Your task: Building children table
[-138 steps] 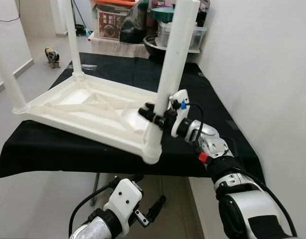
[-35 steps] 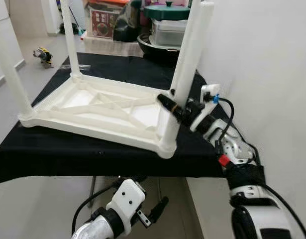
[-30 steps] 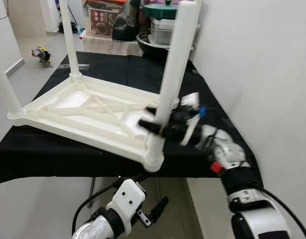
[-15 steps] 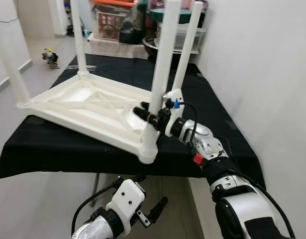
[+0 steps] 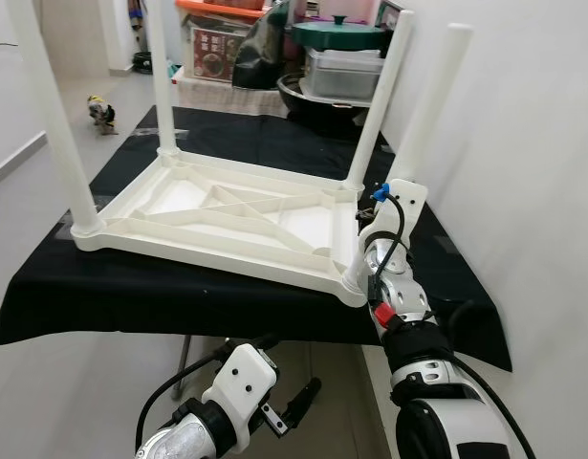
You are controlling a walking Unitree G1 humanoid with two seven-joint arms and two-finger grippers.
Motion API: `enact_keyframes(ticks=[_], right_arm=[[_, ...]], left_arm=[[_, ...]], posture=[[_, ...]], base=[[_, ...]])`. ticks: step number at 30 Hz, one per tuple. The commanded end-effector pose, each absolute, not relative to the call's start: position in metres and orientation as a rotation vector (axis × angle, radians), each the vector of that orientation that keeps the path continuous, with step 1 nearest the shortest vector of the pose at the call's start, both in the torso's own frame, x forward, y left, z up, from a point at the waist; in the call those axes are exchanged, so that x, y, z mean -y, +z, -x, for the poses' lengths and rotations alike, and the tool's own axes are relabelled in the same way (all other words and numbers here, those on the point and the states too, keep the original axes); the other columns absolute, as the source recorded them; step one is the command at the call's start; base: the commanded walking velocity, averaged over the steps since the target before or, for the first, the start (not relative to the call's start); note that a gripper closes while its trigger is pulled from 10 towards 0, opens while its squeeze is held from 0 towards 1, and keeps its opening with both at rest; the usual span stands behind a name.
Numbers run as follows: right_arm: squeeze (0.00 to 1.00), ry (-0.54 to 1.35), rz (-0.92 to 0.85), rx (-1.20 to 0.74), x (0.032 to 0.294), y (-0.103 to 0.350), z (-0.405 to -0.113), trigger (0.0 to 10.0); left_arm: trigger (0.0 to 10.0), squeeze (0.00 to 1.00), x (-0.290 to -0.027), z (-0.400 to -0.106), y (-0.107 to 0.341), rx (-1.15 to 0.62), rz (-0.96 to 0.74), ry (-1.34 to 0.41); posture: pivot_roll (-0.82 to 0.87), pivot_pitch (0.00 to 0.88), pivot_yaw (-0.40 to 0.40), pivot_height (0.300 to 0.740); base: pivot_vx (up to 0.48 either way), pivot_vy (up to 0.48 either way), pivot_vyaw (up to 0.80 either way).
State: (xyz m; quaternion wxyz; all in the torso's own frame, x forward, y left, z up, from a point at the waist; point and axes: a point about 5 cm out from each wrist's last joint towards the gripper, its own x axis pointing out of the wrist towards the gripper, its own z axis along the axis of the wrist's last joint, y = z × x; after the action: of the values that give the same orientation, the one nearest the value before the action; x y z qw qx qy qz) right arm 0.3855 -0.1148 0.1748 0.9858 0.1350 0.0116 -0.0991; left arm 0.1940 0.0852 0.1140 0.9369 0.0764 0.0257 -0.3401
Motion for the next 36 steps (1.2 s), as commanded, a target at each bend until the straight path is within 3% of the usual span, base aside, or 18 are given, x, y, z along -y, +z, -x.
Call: enact_keyframes(ticks=[1, 4, 5, 9, 13, 16, 18, 20, 21, 25, 32, 33, 36], right_arm=[[1.0, -0.171, -0.28, -0.012, 0.112, 0.174, -0.385, 10.0], [1.0, -0.134, -0.282, 0.043, 0.112, 0.183, -0.387, 10.0], [0.0, -0.096, -0.299, 0.071, 0.111, 0.189, -0.387, 10.0], [0.0, -0.02, -0.259, 0.169, 0.123, 0.204, -0.388, 10.0], [0.0, 0.355, -0.363, 0.174, 0.136, 0.216, -0.392, 10.0], [0.0, 0.491, -0.364, 0.166, 0.134, 0.218, -0.389, 10.0], [0.0, 0.839, -0.272, 0.116, 0.119, 0.215, -0.375, 10.0], [0.0, 1.032, -0.199, 0.075, 0.104, 0.21, -0.364, 10.0], [0.0, 1.032, -0.199, 0.075, 0.104, 0.21, -0.364, 10.0], [0.0, 1.336, -0.113, 0.027, 0.075, 0.202, -0.348, 10.0], [0.0, 1.413, -0.073, 0.017, 0.062, 0.2, -0.348, 10.0], [0.0, 1.391, -0.077, 0.025, 0.059, 0.203, -0.351, 0.0], [0.0, 1.328, -0.073, 0.053, 0.055, 0.207, -0.357, 0.0]], left_arm=[[10.0, 0.0, -0.084, -0.193, 0.108, -0.07, -0.159, -0.705], [10.0, 0.0, -0.084, -0.192, 0.107, -0.073, -0.16, -0.715], [10.0, 0.0, -0.084, -0.191, 0.107, -0.074, -0.16, -0.719], [10.0, 0.0, -0.082, -0.192, 0.106, -0.075, -0.16, -0.727], [10.0, 0.0, -0.082, -0.194, 0.107, -0.071, -0.158, -0.728], [10.0, 0.0, -0.082, -0.194, 0.107, -0.071, -0.158, -0.727], [10.0, 0.0, -0.083, -0.194, 0.107, -0.069, -0.159, -0.723], [10.0, 0.0, -0.083, -0.194, 0.107, -0.069, -0.159, -0.723], [10.0, 0.0, -0.083, -0.194, 0.107, -0.069, -0.159, -0.723], [10.0, 0.0, -0.082, -0.196, 0.108, -0.065, -0.16, -0.718], [10.0, 0.0, -0.082, -0.195, 0.109, -0.062, -0.16, -0.706], [10.0, 0.0, -0.082, -0.195, 0.109, -0.062, -0.161, -0.705], [10.0, 0.0, -0.082, -0.195, 0.109, -0.062, -0.16, -0.704]], posture=[[0.14, 0.0, -0.119, 0.74], [0.14, 0.0, -0.115, 0.74], [0.14, 0.0, -0.112, 0.74], [0.14, 0.0, -0.113, 0.74], [0.13, 0.0, -0.114, 0.74], [0.13, 0.0, -0.112, 0.74], [0.13, 0.0, -0.115, 0.74], [0.13, 0.0, -0.113, 0.74], [0.13, 0.0, -0.113, 0.74], [0.14, 0.0, -0.123, 0.74], [0.15, 0.0, -0.133, 0.74], [0.15, 0.0, -0.135, 0.74], [0.15, 0.0, -0.134, 0.74]], base=[[0.0, 0.0, 0.0], [0.0, 0.0, 0.0], [0.0, 0.0, 0.0], [0.0, 0.0, 0.0], [0.0, 0.0, 0.0], [0.0, 0.0, 0.0], [0.0, 0.0, 0.0], [0.0, 0.0, 0.0], [0.0, 0.0, 0.0], [0.0, 0.0, 0.0], [0.0, 0.0, 0.0], [0.0, 0.0, 0.0], [0.0, 0.0, 0.0]])
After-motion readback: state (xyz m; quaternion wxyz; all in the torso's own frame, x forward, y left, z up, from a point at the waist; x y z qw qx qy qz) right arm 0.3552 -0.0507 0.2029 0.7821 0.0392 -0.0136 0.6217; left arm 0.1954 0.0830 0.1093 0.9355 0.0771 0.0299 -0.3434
